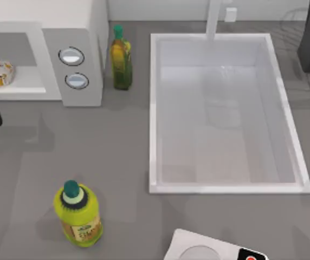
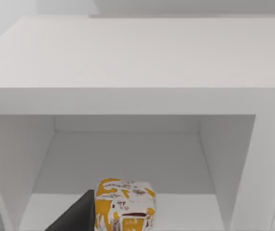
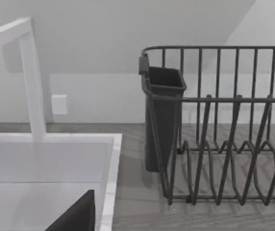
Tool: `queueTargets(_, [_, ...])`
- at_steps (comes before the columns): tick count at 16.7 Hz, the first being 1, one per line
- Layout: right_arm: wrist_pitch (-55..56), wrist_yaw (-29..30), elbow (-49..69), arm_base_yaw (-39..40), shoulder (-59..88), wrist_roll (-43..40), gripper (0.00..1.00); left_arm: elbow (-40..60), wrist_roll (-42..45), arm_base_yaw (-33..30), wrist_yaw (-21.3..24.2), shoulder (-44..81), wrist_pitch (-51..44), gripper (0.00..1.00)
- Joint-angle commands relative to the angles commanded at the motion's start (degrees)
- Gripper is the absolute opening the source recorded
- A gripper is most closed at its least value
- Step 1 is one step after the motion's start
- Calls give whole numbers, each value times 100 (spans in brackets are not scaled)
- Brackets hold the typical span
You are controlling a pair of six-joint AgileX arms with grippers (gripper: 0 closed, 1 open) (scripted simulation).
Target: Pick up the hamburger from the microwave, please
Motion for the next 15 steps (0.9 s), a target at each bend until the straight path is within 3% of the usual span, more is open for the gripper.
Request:
queueTargets(9, [0, 0, 0, 0, 0, 0, 100, 2002, 142, 285, 360, 5266, 2503, 100])
queueTargets(15, [0, 0, 0, 0, 0, 0, 100, 3031, 216, 433, 544, 7977, 3787, 100])
